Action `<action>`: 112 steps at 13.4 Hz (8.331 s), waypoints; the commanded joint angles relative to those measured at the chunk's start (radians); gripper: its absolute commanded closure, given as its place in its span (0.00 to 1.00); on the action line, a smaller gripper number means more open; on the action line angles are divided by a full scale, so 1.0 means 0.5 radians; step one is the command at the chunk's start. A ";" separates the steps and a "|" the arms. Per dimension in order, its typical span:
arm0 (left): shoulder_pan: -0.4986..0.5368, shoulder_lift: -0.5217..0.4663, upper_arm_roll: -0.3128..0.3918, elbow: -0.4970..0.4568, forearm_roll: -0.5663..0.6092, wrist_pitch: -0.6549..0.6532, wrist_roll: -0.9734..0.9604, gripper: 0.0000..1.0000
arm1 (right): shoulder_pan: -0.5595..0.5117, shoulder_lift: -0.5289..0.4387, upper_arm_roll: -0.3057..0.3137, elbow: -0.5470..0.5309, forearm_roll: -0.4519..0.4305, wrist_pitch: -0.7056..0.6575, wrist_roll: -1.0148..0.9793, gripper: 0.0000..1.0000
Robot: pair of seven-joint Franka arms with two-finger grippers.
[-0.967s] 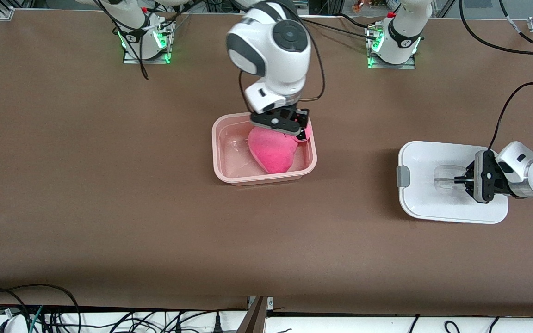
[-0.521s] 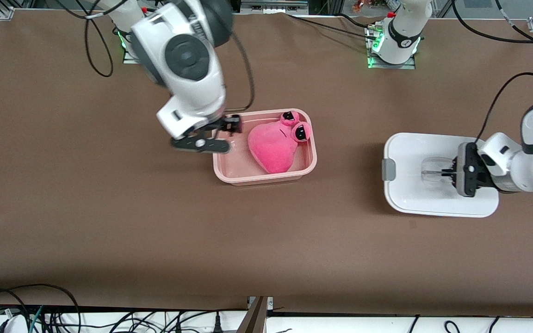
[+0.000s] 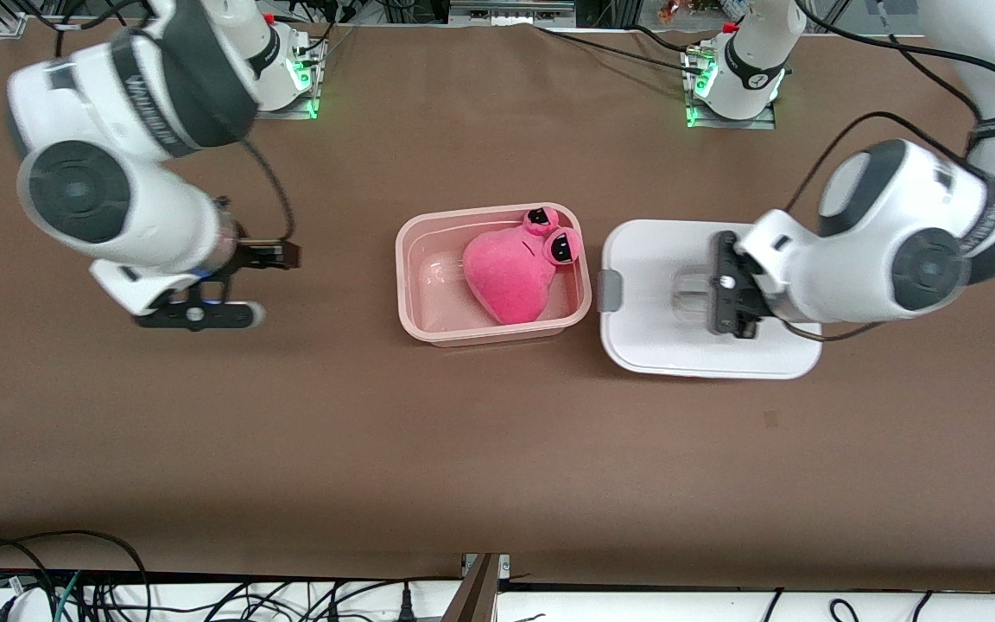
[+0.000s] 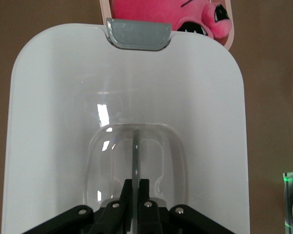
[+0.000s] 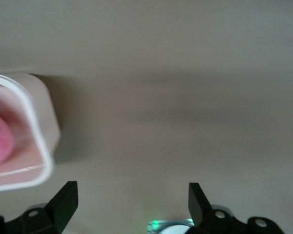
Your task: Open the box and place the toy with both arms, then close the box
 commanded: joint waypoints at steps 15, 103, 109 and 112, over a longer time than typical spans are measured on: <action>-0.976 0.190 0.107 0.027 0.109 0.725 -0.998 1.00 | -0.292 -0.408 -0.228 -0.384 0.047 0.055 -0.387 0.00; -1.060 0.295 0.134 -0.050 0.380 0.851 -1.247 1.00 | -0.295 -0.890 -0.612 -1.037 0.252 0.408 -0.608 0.00; -1.057 0.279 0.128 -0.050 0.370 0.839 -1.197 1.00 | -0.295 -0.890 -0.612 -1.037 0.252 0.408 -0.605 0.00; -1.057 0.273 0.128 -0.050 0.367 0.836 -1.188 1.00 | -0.295 -0.890 -0.612 -1.037 0.252 0.408 -0.605 0.00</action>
